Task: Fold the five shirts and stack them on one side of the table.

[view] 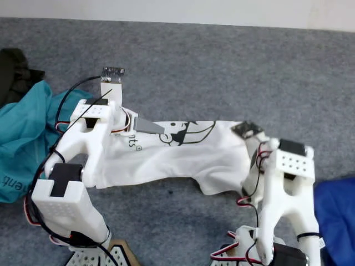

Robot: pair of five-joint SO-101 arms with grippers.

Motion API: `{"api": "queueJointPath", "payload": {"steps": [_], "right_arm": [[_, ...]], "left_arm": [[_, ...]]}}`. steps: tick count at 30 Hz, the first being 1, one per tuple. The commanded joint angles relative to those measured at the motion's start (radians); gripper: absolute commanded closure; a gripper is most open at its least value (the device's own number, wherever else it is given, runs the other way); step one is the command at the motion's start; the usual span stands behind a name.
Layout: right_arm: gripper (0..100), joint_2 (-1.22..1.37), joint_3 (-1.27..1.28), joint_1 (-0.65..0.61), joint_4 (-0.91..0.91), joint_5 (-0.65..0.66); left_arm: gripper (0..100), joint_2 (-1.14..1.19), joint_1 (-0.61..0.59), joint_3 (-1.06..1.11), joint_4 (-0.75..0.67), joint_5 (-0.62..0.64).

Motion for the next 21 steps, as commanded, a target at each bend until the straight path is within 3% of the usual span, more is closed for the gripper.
{"api": "queueJointPath", "payload": {"steps": [1,7,15,21], "right_arm": [[99.2,-0.018,-0.226,-0.01,0.119,-0.02],[99.2,0.077,-0.541,-0.051,0.259,-0.129],[99.2,0.593,-0.944,-0.125,0.298,-0.252],[99.2,0.842,-1.202,-0.147,0.32,-0.293]], "left_arm": [[40,-0.015,0.013,-0.004,-0.028,-0.003],[40,-0.015,0.013,-0.004,-0.028,-0.003],[40,-0.015,0.012,-0.002,-0.028,-0.003],[40,-0.015,0.012,-0.005,-0.028,-0.003]]}}
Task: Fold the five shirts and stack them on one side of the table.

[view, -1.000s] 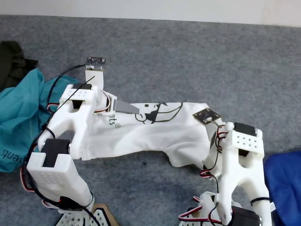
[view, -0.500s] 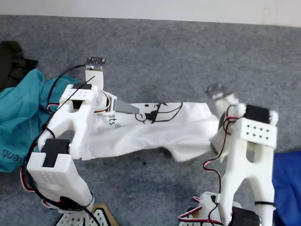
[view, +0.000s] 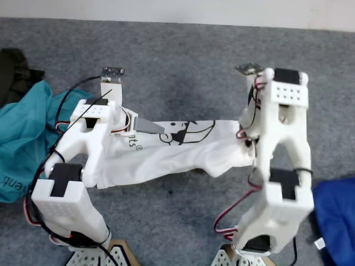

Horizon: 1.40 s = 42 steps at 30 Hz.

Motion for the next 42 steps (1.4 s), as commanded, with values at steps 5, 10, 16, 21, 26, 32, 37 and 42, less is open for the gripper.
{"api": "queueJointPath", "payload": {"steps": [5,10,16,21,26,32,37,42], "right_arm": [[99.2,0.213,-0.271,-0.047,0.018,-0.032],[99.2,0.335,-0.404,-0.05,0.018,-0.032],[97.1,0.43,-0.475,-0.048,0.018,-0.032],[77.3,0.444,-0.483,-0.044,0.018,-0.089],[77.9,0.443,-0.522,-0.045,0.018,-0.095],[77.9,0.437,-0.584,-0.039,0.019,-0.098],[77.9,0.437,-0.651,-0.019,0.019,-0.135],[83.6,0.435,-0.657,0.005,0.019,-0.138]], "left_arm": [[40,-0.015,0.012,-0.005,-0.028,-0.003],[40,-0.015,0.012,-0.004,-0.028,-0.003],[40,-0.015,0.012,-0.004,-0.028,-0.003],[40,-0.015,0.012,-0.004,-0.028,-0.003],[40,-0.015,0.012,-0.002,-0.028,-0.003],[40,-0.015,0.012,-0.002,-0.028,-0.003],[40,-0.015,0.012,-0.001,-0.028,-0.003],[40,-0.015,0.012,-0.001,-0.028,-0.003]]}}
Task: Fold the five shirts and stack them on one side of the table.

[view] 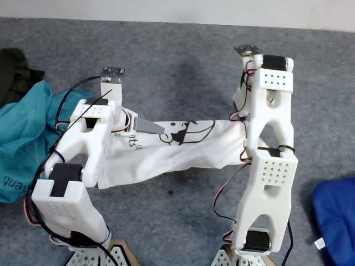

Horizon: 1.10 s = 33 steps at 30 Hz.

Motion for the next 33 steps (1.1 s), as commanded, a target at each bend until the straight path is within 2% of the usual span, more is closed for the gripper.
{"api": "queueJointPath", "payload": {"steps": [1,5,11,18,26,29,33], "right_arm": [[87.0,-0.03,-0.054,0.031,0.012,-0.012],[99.6,-0.061,-0.101,0.051,0.013,-0.012],[99.3,-0.199,-0.058,0.113,0.016,-0.055],[99.3,-0.547,0.562,0.143,-0.039,0.029],[99.3,-1.098,1.486,0.147,-0.476,0.172],[99.3,-1.208,1.618,0.125,-0.561,0.172],[99.3,-1.167,1.624,0.093,-0.565,0.172]], "left_arm": [[40,-0.015,0.012,-0.001,-0.028,-0.003],[40,-0.015,0.012,-0.001,-0.028,-0.003],[40,-0.015,0.012,-0.001,-0.028,-0.003],[40,-0.015,0.012,-0.004,-0.028,-0.003],[40,-0.015,0.012,-0.004,-0.028,-0.003],[40,-0.015,0.012,-0.002,-0.028,-0.003],[40,-0.015,0.01,-0.001,-0.028,-0.003]]}}
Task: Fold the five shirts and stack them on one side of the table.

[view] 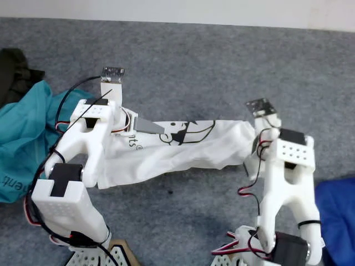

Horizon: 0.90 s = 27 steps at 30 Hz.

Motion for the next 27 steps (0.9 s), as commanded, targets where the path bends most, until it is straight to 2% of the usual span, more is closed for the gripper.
{"api": "queueJointPath", "payload": {"steps": [1,13,27], "right_arm": [[99.3,0.007,0.005,-0.031,-0.035,0.015],[99.3,0.401,-0.236,-0.067,-0.099,0.017],[99.3,0.341,-0.246,-0.196,-0.039,0.008]], "left_arm": [[40,-0.015,0.007,-0.001,-0.028,-0.003],[40,-0.015,0.002,-0.005,-0.028,-0.003],[40,-0.013,0.002,0.004,-0.061,-0.003]]}}
